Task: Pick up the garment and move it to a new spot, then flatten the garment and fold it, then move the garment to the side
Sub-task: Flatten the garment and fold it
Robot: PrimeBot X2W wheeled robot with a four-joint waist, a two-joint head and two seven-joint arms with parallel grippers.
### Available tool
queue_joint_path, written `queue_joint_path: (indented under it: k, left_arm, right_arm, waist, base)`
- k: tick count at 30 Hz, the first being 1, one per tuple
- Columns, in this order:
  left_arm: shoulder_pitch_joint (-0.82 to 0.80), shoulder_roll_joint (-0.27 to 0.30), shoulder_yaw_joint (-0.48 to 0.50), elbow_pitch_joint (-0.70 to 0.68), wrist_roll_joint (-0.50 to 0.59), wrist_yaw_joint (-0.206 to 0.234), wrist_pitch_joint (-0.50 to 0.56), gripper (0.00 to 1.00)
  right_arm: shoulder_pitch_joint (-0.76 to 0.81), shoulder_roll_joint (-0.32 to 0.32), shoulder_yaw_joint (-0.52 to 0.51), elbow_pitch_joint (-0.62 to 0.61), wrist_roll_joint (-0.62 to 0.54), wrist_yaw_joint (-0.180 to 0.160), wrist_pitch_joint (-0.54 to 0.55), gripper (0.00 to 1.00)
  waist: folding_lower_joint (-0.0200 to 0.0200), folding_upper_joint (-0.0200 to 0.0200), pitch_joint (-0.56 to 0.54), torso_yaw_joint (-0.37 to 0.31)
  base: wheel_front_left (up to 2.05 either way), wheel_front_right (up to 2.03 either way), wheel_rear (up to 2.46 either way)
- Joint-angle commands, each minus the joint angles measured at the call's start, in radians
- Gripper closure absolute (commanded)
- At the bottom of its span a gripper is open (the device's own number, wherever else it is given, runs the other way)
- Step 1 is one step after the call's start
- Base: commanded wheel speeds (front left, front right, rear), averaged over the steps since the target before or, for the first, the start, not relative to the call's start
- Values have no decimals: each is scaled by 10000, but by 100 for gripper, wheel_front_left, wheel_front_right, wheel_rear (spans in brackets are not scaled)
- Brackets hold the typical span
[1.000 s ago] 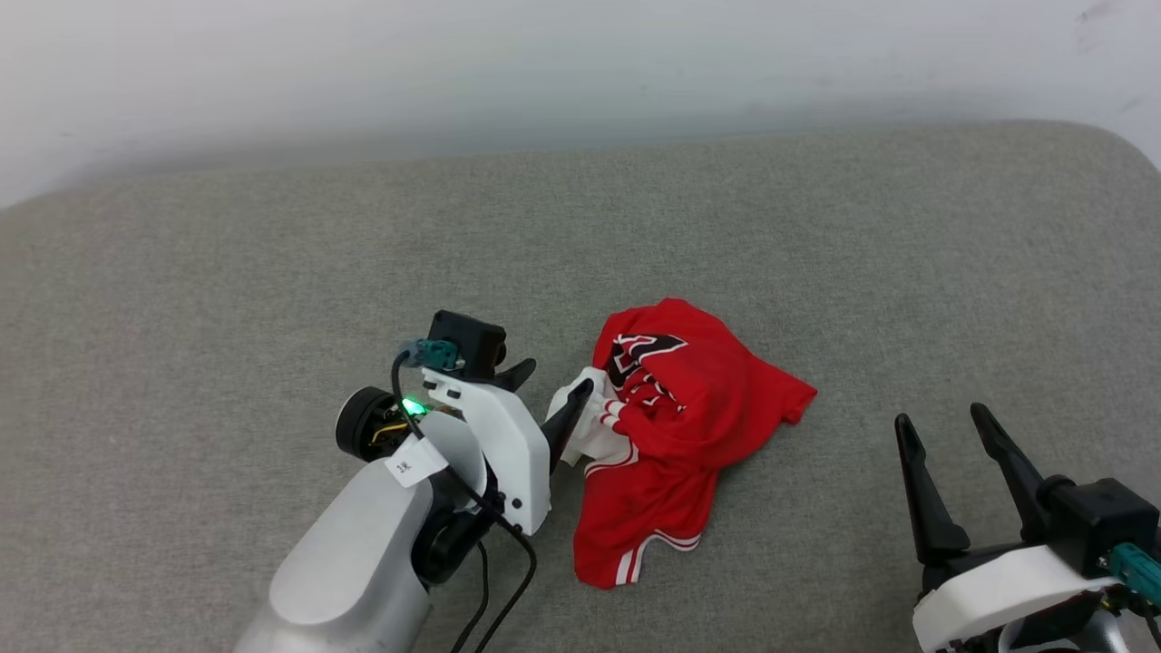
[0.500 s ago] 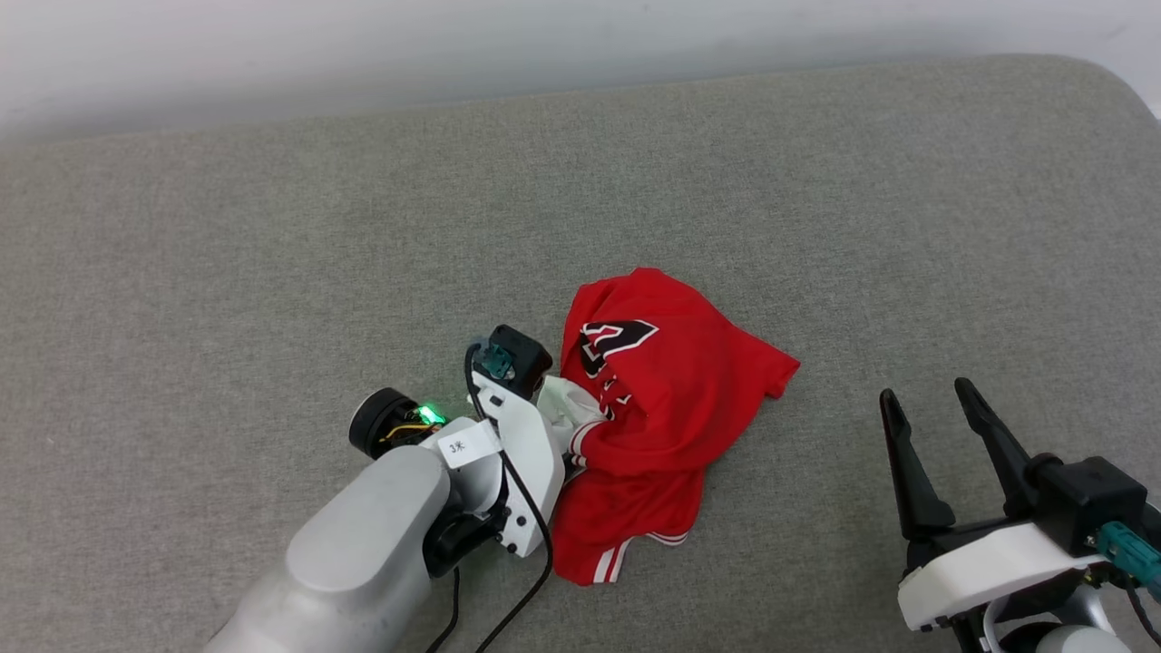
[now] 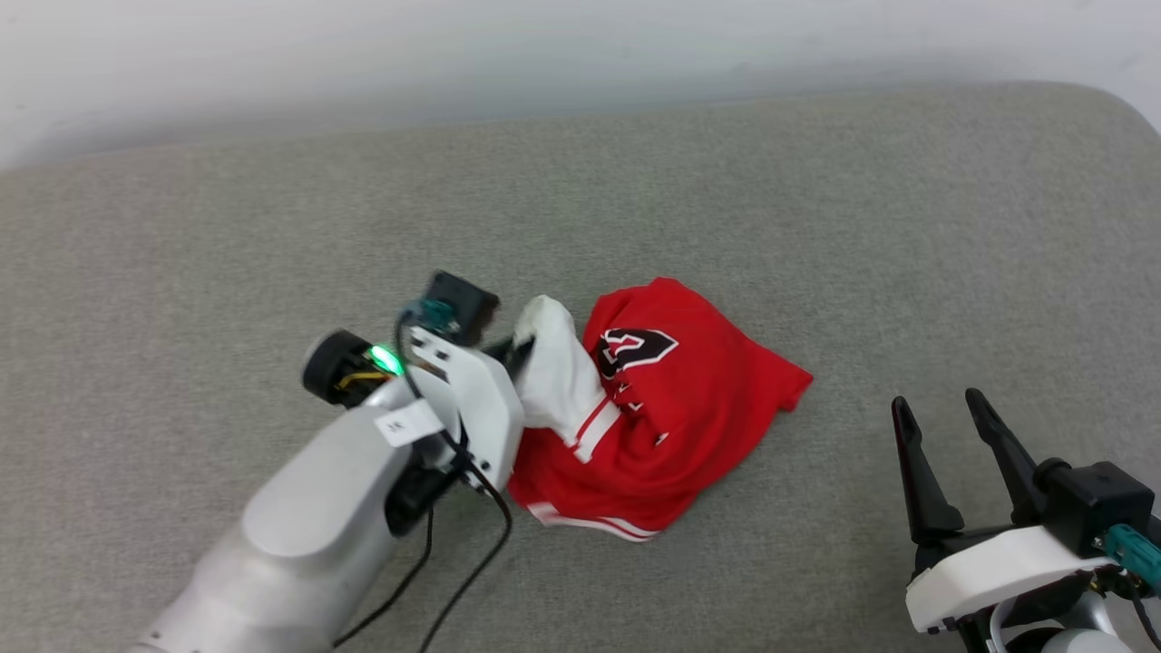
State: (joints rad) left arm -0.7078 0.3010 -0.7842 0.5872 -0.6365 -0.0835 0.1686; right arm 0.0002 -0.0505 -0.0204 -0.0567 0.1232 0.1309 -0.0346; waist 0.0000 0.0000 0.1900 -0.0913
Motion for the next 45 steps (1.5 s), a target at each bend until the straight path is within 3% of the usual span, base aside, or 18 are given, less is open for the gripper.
queue_joint_path:
  k: [1, 9, 14, 18, 23, 28, 29, 30, 31, 45]
  left_arm:
    - [-149, 228, 243, -238, 28, 223, -312, 100]
    - [765, 1567, 1362, -1995, -256, 1449, -890, 100]
    - [2371, 2421, 2095, -3119, -854, 2492, -768, 100]
    - [3932, 2704, 2570, -3451, -1513, 3146, -760, 100]
    - [5150, 2594, 2737, -3329, -2076, 3345, -888, 100]
    - [5869, 2124, 2662, -2978, -2515, 3146, -1102, 100]
    - [5909, 2052, 2630, -2916, -2486, 3143, -1199, 91]
    - [5922, 1959, 2603, -2884, -2488, 3110, -1278, 19]
    - [5891, 1915, 2560, -2861, -2407, 3080, -1392, 0]
    - [5398, 1536, 2633, -4026, -919, 3337, -4020, 0]
  right_arm:
    - [21, 7, -13, 54, 56, -3, -10, 0]
    - [167, 6, -151, 176, 117, -3, -16, 0]
    - [230, 6, -225, 212, 165, -3, 0, 0]
    - [221, 6, -206, 222, 172, -3, -7, 0]
    - [235, 6, -261, 204, 195, -3, -65, 0]
    - [274, 6, -326, 186, 125, -3, 6, 0]
    - [296, 6, -344, 176, 112, -3, 29, 0]
    - [319, 6, -359, 165, 98, -3, 55, 0]
    - [338, 6, -376, 162, 90, -3, 63, 0]
    - [779, 6, -544, -132, -82, -3, 507, 0]
  waist:
    - [0, 0, -169, 203]
    - [0, 0, -544, 715]
    - [0, 0, -651, 890]
    - [0, 0, -619, 939]
    - [0, 0, -607, 997]
    - [0, 0, -691, 1057]
    - [0, 0, -736, 1070]
    - [0, 0, -778, 1079]
    - [0, 0, -839, 1090]
    - [0, 0, -1671, 1122]
  base:
    - [0, 0, 0]
    - [0, 0, 0]
    - [0, 0, 0]
    - [0, 0, 0]
    - [0, 0, 0]
    - [0, 0, 0]
    - [0, 0, 0]
    - [0, 0, 0]
    - [0, 0, 0]
    - [0, 0, 0]
